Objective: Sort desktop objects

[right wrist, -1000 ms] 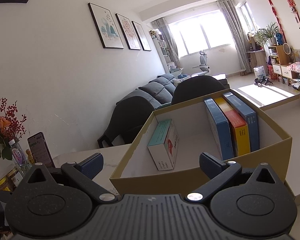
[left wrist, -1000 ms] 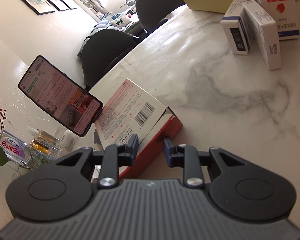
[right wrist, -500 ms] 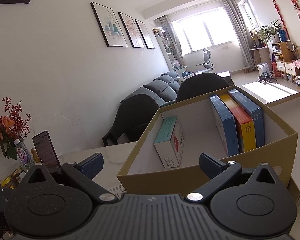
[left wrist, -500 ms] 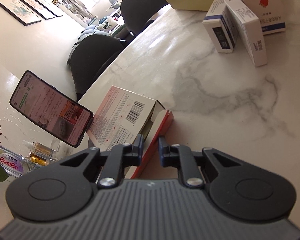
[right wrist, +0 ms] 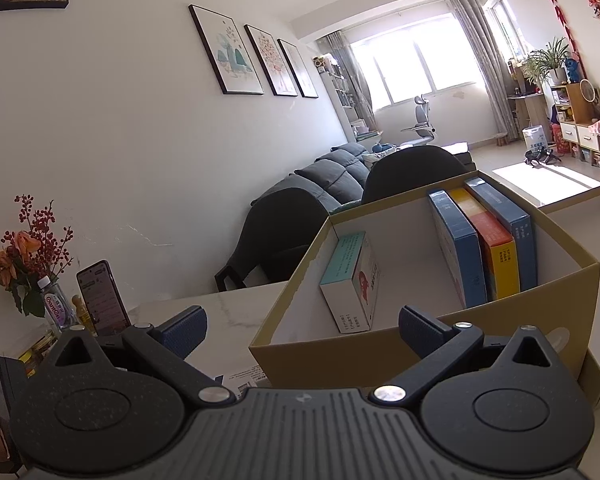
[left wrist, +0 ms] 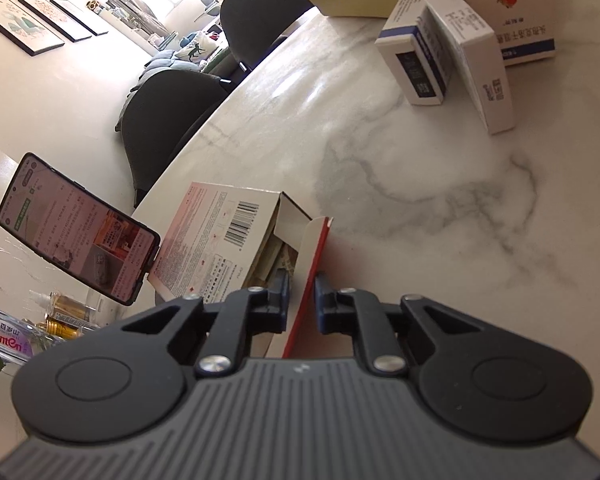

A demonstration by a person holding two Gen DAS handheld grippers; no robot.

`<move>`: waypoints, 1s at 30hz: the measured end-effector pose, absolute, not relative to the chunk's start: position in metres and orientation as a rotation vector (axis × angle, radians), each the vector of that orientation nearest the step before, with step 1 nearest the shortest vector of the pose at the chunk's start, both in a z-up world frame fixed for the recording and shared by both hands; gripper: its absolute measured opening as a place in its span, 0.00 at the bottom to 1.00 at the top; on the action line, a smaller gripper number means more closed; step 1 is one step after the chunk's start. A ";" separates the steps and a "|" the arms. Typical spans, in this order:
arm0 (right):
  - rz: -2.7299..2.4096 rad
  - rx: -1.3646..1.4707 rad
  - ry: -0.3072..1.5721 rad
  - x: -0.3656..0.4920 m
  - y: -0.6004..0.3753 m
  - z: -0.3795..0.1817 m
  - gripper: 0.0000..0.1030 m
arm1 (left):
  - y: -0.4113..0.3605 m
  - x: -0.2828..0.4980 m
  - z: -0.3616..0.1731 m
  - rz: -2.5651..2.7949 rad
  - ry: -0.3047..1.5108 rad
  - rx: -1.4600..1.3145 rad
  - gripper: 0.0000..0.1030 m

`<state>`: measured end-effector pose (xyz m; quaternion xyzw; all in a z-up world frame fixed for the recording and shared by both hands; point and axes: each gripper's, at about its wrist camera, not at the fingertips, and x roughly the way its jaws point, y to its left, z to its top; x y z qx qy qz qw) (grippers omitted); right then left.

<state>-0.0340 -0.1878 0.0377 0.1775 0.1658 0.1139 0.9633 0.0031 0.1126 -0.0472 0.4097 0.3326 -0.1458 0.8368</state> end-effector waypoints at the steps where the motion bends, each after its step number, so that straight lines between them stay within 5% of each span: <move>1: 0.233 0.360 0.335 -0.035 -0.188 0.038 1.00 | 0.111 0.001 -0.046 -0.317 0.702 0.859 0.10; 22: 0.356 0.306 0.349 -0.038 -0.152 0.042 1.00 | 0.099 -0.037 -0.031 -0.531 0.721 0.683 0.11; 30: 0.444 0.262 0.381 -0.028 -0.121 0.041 1.00 | 0.119 -0.040 -0.023 -0.546 0.738 0.482 0.25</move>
